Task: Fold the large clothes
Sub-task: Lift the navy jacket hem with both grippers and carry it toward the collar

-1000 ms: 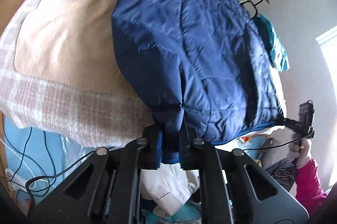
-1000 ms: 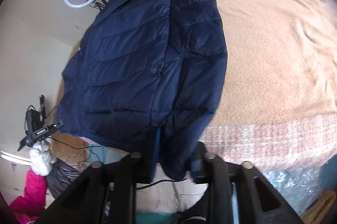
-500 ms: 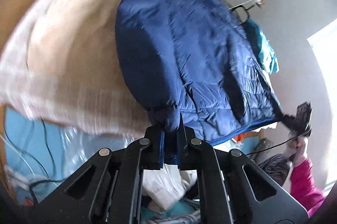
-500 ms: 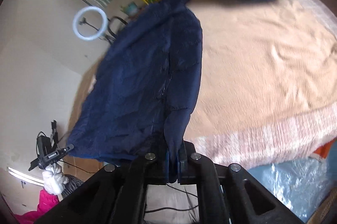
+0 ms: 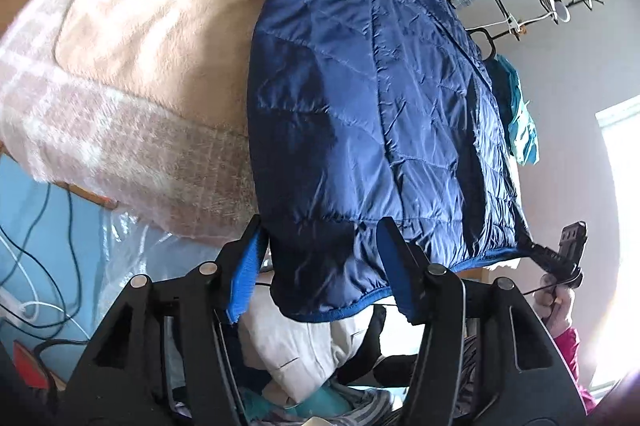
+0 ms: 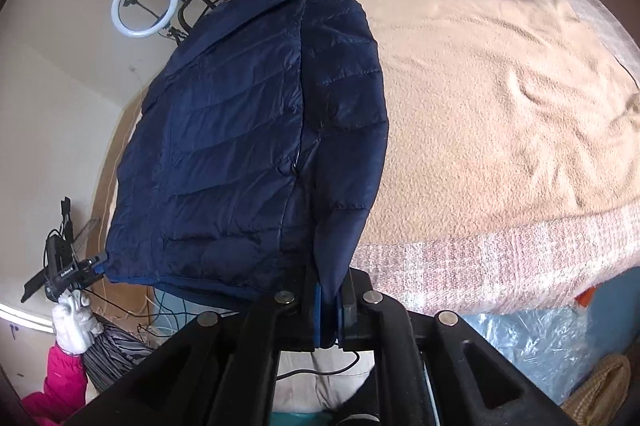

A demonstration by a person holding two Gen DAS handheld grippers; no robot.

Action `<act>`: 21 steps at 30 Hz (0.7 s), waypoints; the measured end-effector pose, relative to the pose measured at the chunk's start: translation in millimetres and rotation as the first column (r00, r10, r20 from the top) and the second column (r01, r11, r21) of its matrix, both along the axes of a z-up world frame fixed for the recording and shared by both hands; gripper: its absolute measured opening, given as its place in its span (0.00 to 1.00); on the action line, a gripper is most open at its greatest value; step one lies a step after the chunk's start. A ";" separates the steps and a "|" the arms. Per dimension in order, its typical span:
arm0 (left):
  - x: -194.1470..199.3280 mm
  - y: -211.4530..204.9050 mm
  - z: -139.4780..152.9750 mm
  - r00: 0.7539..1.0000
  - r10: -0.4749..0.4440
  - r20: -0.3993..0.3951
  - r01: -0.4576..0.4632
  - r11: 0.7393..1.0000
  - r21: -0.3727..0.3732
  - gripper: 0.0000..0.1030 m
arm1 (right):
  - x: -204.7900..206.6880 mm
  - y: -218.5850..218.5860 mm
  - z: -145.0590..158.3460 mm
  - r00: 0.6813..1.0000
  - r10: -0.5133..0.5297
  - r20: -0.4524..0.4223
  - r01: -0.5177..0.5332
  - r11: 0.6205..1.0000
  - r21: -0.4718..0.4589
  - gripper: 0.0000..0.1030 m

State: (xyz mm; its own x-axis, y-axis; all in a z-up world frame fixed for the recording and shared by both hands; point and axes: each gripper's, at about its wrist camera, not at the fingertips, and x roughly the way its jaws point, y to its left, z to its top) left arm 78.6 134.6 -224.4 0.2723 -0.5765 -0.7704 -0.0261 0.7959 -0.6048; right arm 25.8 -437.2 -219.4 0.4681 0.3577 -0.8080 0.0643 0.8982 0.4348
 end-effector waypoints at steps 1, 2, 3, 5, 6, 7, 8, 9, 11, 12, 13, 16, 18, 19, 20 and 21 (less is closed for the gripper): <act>0.6 0.2 -5.4 1.000 0.005 -0.012 -0.005 1.000 -0.012 0.55 | 0.1 0.0 -0.7 1.000 0.002 -0.003 -0.002 1.000 -0.002 0.05; 1.8 -1.8 -9.8 1.000 0.009 -0.025 -0.010 1.000 -0.021 0.55 | 0.7 -0.5 -0.8 1.000 0.005 -0.003 -0.005 1.000 -0.002 0.10; 1.9 -2.3 -12.6 0.999 0.013 -0.034 -0.014 1.000 -0.028 0.55 | -2.0 -0.2 0.0 1.000 0.003 -0.002 -0.003 1.000 -0.010 0.15; -0.1 -0.8 -18.4 0.998 0.023 -0.051 -0.026 0.998 -0.054 0.55 | -2.8 -1.9 2.9 1.000 -0.002 0.013 0.002 1.000 -0.021 0.34; -1.7 0.5 -20.1 0.998 0.029 -0.056 -0.033 0.997 -0.067 0.55 | -3.3 -3.4 3.8 1.000 -0.003 0.019 0.003 1.000 -0.022 0.43; -3.2 1.0 -20.3 0.998 0.028 -0.056 -0.033 0.996 -0.087 0.44 | -2.3 -4.9 2.8 1.000 0.001 0.016 0.000 1.000 -0.014 0.44; -2.4 -0.9 -19.9 0.998 0.023 -0.059 -0.028 0.996 -0.090 0.27 | 0.1 -5.9 0.4 1.000 0.006 0.006 -0.006 1.000 0.002 0.44; -3.0 -3.0 -17.9 0.998 0.011 -0.057 -0.016 0.996 -0.086 0.23 | 1.8 -7.0 -3.6 1.000 0.009 -0.008 -0.009 1.000 0.020 0.43; -5.4 -4.9 -11.7 0.999 0.002 -0.036 -0.005 0.996 -0.092 0.16 | 4.4 -6.9 -11.9 0.999 0.029 -0.037 -0.027 0.998 0.056 0.41; -6.0 -5.9 -9.4 1.000 -0.006 -0.029 0.003 0.996 -0.092 0.15 | 2.9 -6.1 -15.1 0.998 0.043 -0.044 -0.039 0.996 0.079 0.38; -6.5 -7.4 -5.0 1.000 -0.014 -0.016 0.012 0.996 -0.085 0.12 | 4.0 -3.9 -18.0 0.997 0.062 -0.051 -0.056 0.993 0.107 0.35; -5.4 -6.5 10.5 1.000 -0.003 0.018 0.005 0.995 -0.095 0.08 | 5.3 1.5 -15.6 0.996 0.089 -0.025 -0.085 0.986 0.146 0.06; -1.3 -4.3 25.9 0.999 0.016 0.048 -0.010 0.993 -0.119 0.08 | 3.7 -1.6 -7.3 0.998 0.066 0.018 -0.068 0.981 0.179 0.03; 0.4 -2.2 35.3 0.997 0.026 0.068 -0.017 0.991 -0.134 0.07 | 2.5 -5.0 -2.4 0.998 0.044 0.043 -0.052 0.978 0.202 0.03; 1.3 -0.7 42.1 0.996 0.033 0.083 -0.021 0.990 -0.141 0.07 | 0.9 -9.5 4.0 0.997 0.017 0.071 -0.032 0.973 0.229 0.03; 4.1 0.4 55.8 0.993 0.041 0.113 -0.024 0.988 -0.149 0.07 | -0.1 -12.3 8.2 0.996 -0.002 0.088 -0.020 0.970 0.243 0.03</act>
